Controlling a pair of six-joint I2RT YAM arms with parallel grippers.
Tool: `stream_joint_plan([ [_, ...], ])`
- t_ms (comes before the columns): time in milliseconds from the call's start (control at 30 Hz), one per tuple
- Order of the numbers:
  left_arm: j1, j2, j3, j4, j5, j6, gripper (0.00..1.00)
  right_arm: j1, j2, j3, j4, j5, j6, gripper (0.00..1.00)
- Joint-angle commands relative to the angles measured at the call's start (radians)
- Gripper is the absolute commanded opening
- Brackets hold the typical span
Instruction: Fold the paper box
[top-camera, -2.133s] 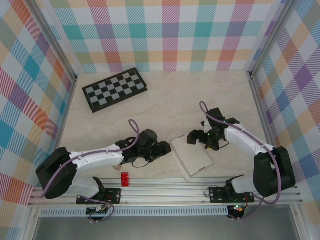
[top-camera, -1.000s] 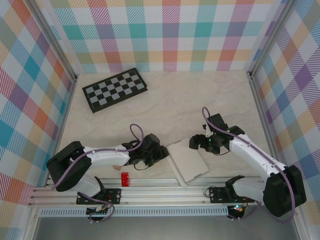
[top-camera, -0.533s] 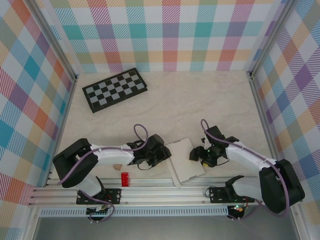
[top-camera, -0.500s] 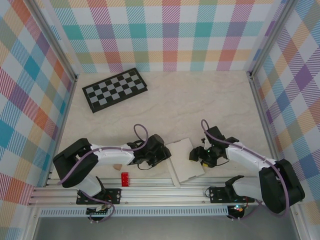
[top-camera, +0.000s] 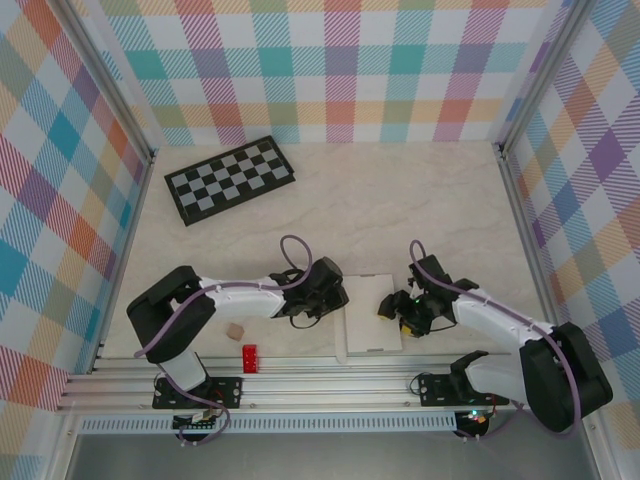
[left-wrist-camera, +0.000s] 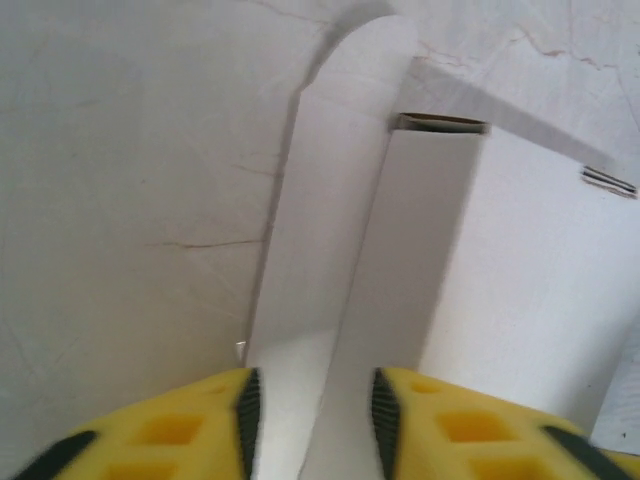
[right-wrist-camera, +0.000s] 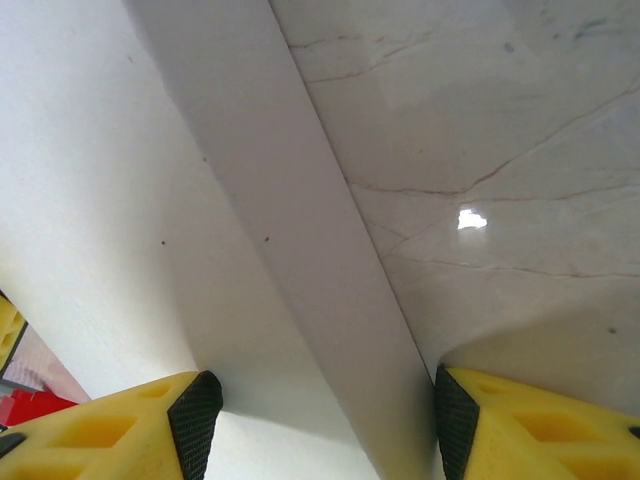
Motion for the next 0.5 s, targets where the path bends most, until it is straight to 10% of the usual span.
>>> stream_joint_plan([
  [0,-0.019,-0.026,0.054,0.056,0.079,0.055,0.17,0.058,0.001,-0.032,0.191,-0.135,0.066,0.6],
  [133,-0.004,-0.085,0.054,-0.036,0.056,0.107,0.11,0.058,-0.031,-0.026,0.151,-0.094,0.061,0.61],
  [467,0.088,-0.532,-0.089,-0.452,-0.023,0.199,0.38,0.103,-0.092,-0.035,0.125,-0.006,0.192,0.61],
])
